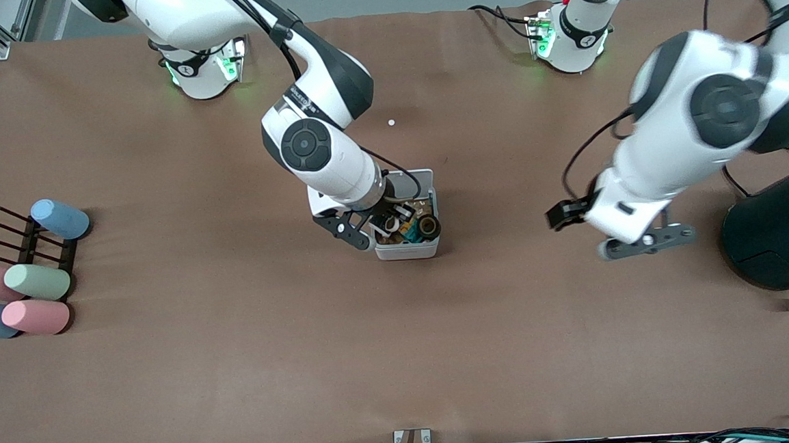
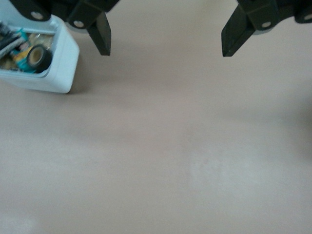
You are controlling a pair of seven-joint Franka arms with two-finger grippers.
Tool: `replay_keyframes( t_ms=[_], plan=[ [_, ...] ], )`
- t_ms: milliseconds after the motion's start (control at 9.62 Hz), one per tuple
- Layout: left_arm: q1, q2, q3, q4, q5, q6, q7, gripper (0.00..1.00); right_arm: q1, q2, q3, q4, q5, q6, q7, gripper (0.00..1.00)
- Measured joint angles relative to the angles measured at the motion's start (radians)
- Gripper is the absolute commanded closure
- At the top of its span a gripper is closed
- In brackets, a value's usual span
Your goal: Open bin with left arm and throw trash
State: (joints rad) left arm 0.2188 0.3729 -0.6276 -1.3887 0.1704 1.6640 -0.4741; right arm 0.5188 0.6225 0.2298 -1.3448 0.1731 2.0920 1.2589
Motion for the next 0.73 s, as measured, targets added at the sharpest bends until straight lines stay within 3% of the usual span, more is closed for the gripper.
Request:
replay_keyframes(
  t_ms=[104, 208, 416, 624, 728],
  plan=[
    [-0.021, -0.062, 0.107, 0.004, -0.06, -0.049, 0.113, 0.0, -0.001, 0.004, -0.001, 0.0, -0.002, 0.015, 0.0, 0.44],
    [-0.074, -0.132, 0.241, 0.004, -0.112, -0.103, 0.213, 0.0, -0.001, 0.009, -0.002, 0.0, -0.014, 0.022, 0.0, 0.31],
    [-0.182, -0.247, 0.436, -0.005, -0.137, -0.179, 0.294, 0.0, -0.001, 0.015, -0.003, 0.0, -0.035, 0.028, 0.0, 0.3],
    [-0.272, -0.338, 0.546, -0.09, -0.138, -0.178, 0.297, 0.0, -0.017, 0.015, -0.01, 0.005, -0.037, 0.03, 0.0, 0.28],
    [-0.287, -0.374, 0.569, -0.14, -0.144, -0.165, 0.304, 0.0, -0.047, 0.013, -0.014, 0.015, -0.038, 0.03, 0.0, 0.28]
  ],
)
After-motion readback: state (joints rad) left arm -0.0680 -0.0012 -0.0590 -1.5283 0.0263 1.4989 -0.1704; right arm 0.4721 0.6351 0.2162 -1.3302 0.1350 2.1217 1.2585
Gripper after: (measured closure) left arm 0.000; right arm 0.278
